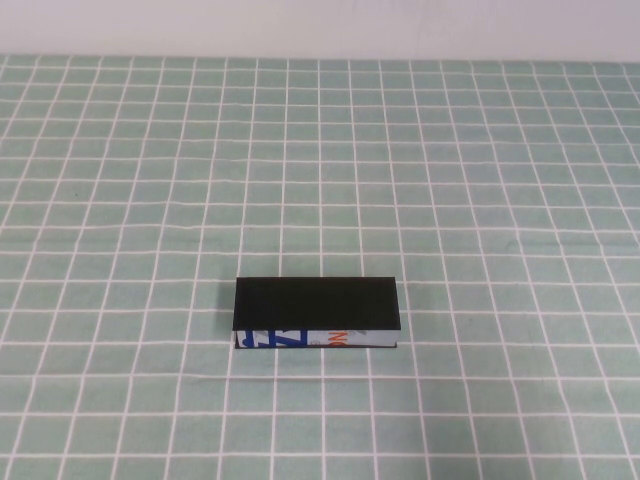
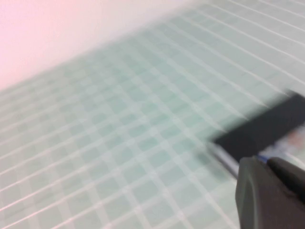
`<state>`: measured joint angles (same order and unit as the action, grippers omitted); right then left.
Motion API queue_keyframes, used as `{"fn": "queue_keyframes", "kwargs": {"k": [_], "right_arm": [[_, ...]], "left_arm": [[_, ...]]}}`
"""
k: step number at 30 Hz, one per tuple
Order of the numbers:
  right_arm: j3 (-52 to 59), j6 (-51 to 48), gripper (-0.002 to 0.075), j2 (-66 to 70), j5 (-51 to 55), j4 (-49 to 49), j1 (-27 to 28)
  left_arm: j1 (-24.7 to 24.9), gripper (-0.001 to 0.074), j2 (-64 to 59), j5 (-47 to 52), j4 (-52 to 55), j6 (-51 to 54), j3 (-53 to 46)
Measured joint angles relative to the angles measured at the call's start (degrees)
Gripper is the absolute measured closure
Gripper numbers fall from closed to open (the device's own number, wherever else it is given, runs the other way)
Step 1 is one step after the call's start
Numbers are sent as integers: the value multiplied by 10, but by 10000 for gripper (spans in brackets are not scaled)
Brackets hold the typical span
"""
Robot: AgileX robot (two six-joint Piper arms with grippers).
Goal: Return glasses to glasses case
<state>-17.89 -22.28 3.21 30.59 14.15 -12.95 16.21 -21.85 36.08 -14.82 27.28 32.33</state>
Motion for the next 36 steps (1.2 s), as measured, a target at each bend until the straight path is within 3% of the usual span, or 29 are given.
{"fn": "queue_keyframes", "kwargs": {"k": [5, 10, 21, 36], "right_arm": [[0, 0, 737, 0, 0, 0, 0], [0, 0, 737, 0, 0, 0, 0], [0, 0, 737, 0, 1, 0, 0], [0, 0, 737, 0, 1, 0, 0]], "left_arm": [[-2, 737, 109, -200, 144, -175, -162], [-3, 737, 197, -316, 177, -199, -305], [-3, 737, 223, -162, 157, -181, -337], [-3, 737, 224, -157, 138, -217, -337]]}}
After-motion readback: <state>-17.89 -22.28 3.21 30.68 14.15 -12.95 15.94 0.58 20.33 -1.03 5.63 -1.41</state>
